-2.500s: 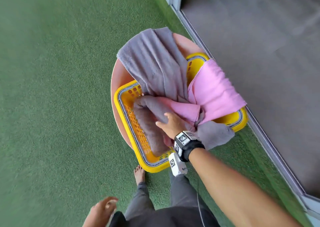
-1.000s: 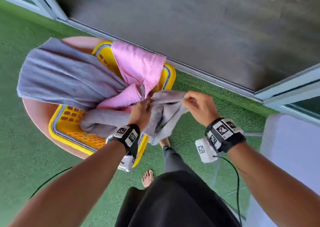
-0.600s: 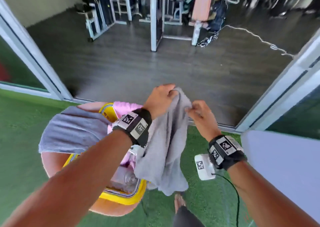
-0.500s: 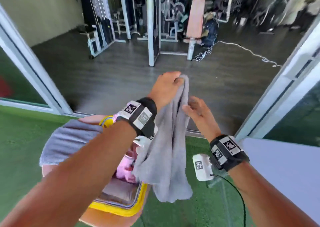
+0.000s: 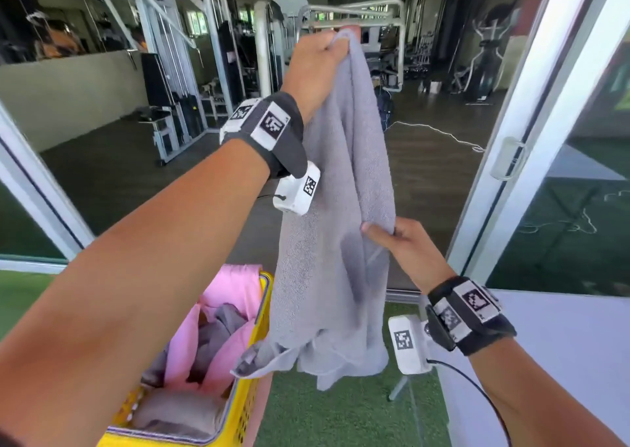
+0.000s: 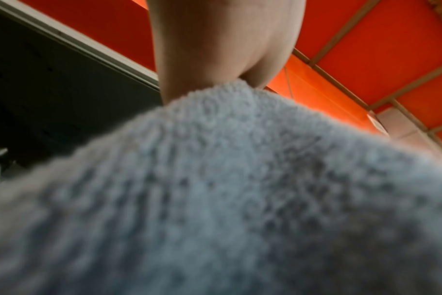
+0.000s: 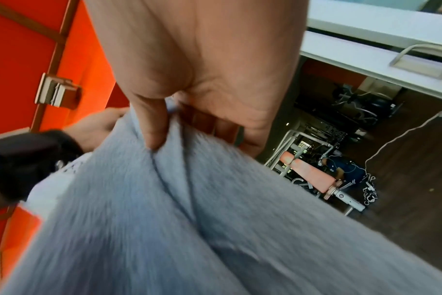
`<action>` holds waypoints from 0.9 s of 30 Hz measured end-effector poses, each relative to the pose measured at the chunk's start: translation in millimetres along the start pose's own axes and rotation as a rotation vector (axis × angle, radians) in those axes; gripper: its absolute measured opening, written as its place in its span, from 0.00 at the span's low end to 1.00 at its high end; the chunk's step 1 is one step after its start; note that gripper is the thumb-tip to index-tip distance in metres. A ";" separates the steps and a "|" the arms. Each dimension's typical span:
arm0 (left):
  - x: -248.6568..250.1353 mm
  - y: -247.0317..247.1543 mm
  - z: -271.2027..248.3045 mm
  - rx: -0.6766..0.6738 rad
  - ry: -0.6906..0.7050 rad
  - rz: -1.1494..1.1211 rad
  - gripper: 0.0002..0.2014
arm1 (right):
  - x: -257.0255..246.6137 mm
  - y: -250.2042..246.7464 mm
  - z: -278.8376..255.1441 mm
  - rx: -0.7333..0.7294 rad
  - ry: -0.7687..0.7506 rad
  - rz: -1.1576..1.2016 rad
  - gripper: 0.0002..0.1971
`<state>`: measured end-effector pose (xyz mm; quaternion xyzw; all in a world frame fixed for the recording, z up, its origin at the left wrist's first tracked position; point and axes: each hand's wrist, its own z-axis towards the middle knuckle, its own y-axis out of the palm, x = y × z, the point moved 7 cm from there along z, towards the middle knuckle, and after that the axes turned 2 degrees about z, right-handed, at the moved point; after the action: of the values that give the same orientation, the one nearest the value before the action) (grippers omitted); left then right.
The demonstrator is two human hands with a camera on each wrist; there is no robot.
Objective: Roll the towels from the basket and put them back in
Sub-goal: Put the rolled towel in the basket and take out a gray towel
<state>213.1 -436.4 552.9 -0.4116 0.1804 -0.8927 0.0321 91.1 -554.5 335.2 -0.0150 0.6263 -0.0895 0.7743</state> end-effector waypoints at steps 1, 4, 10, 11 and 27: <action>-2.8 7.2 -4.4 0.003 -0.024 -0.039 0.22 | -0.7 -14.7 -1.6 0.037 -0.008 0.047 0.31; 0.4 30.2 -19.2 -0.032 -0.026 -0.056 0.21 | -3.1 -52.9 -1.0 0.085 -0.014 0.142 0.45; -15.4 61.2 -69.2 -0.023 -0.074 -0.042 0.17 | -19.5 -102.1 4.3 0.170 -0.039 0.228 0.12; -24.7 67.5 -85.0 -0.048 -0.110 -0.022 0.16 | -22.2 -107.5 9.9 0.172 -0.037 0.278 0.10; -45.9 82.8 -162.9 -0.362 -0.465 -0.398 0.18 | -88.9 -25.9 41.8 -0.309 -0.175 -0.508 0.12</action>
<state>114.2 -456.1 393.7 -0.6297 0.2397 -0.7177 -0.1755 110.9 -569.7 433.7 -0.2962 0.5397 -0.1825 0.7666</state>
